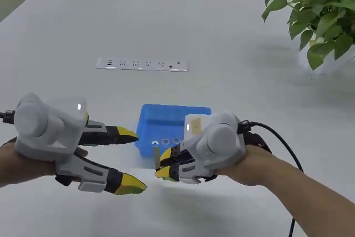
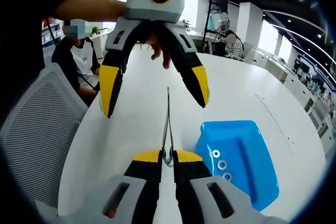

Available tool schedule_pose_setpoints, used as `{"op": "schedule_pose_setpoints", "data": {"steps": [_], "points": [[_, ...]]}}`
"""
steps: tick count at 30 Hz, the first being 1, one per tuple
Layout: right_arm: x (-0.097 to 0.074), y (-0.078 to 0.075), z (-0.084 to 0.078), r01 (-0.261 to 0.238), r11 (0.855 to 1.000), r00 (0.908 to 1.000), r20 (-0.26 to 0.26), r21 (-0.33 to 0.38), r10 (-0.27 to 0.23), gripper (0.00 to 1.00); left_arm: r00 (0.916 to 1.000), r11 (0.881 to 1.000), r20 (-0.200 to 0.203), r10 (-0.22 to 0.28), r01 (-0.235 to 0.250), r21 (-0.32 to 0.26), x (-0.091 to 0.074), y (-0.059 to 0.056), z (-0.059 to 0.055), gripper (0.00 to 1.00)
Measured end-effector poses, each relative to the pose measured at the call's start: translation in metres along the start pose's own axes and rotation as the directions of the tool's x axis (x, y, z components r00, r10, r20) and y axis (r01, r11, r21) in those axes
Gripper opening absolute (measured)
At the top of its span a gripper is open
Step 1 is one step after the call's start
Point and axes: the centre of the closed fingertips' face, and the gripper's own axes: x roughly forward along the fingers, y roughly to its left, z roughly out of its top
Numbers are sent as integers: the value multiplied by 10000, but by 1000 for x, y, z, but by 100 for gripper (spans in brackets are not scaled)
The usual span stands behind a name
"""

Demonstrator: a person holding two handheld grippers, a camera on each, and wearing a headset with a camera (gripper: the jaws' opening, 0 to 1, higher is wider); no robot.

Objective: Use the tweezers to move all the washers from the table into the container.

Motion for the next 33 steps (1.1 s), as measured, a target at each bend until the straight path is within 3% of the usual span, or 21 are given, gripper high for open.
{"op": "schedule_pose_setpoints", "data": {"steps": [4, 12, 19, 33], "points": [[-5, -1, 5, 71, 10000, 10000, 61, -3, -71, 10, 9998, 9997, -15, 174, -174, -197, -2, 1, -1, 80], [-18, -10, 20, 243, 9993, 9995, 196, -270, -238, 10, 9985, 9986, 158, 517, -515, -117, -7, 4, 4, 87], [-33, -29, 35, 532, 9979, 9976, 471, -373, -514, 10, 9976, 9977, 166, 676, -676, -19, -10, 5, 6, 93], [-43, -63, 39, 841, 9952, 9950, 581, -498, -812, 10, 9956, 9959, 254, 899, -900, 5, -14, 11, 10, 99]]}}
